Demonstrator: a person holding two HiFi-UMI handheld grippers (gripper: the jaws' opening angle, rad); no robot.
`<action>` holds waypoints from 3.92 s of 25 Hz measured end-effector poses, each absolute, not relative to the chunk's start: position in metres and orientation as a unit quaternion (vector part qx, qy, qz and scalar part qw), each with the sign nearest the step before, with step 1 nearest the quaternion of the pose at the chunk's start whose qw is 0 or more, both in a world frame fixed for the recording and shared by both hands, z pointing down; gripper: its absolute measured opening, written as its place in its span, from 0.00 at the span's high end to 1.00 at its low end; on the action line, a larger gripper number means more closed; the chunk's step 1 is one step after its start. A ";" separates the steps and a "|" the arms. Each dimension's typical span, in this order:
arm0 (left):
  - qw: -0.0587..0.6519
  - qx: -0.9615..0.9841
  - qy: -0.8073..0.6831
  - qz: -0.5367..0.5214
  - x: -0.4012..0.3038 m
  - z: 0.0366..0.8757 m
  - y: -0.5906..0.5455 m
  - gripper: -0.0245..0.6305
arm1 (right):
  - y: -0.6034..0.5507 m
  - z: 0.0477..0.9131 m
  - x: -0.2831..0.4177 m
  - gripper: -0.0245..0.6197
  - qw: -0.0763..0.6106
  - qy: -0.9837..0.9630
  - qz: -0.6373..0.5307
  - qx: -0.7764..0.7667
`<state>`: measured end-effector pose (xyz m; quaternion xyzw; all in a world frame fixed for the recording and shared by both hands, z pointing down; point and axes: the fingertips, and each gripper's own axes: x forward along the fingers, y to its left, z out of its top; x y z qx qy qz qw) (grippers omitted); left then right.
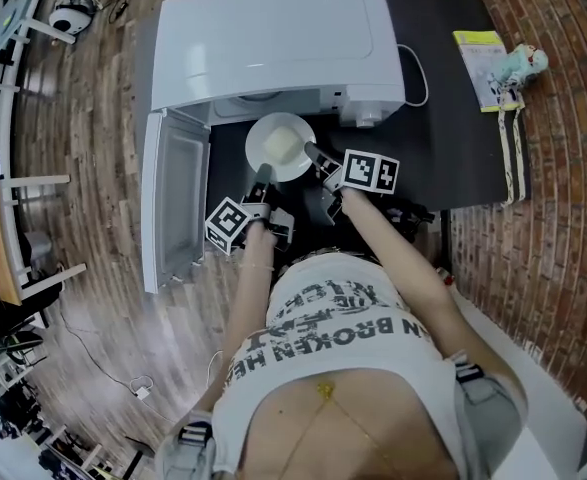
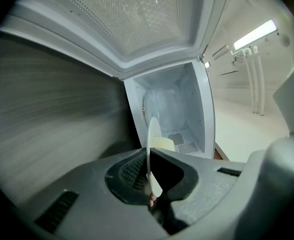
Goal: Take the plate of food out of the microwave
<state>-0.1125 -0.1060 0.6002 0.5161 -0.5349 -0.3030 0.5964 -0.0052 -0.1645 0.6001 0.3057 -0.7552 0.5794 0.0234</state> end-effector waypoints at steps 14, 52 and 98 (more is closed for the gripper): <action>0.605 0.540 -0.511 -0.286 -0.136 0.592 -0.039 0.94 | -0.089 0.591 -0.025 0.90 -0.002 -0.748 0.568 0.344; 0.598 0.570 -0.492 -0.275 -0.101 0.584 0.030 0.94 | -0.015 0.583 0.013 0.90 -0.026 -0.751 0.559 0.350; 0.560 0.515 -0.557 -0.333 0.035 0.580 0.105 0.94 | 0.036 0.581 0.136 0.90 0.031 -0.780 0.569 0.257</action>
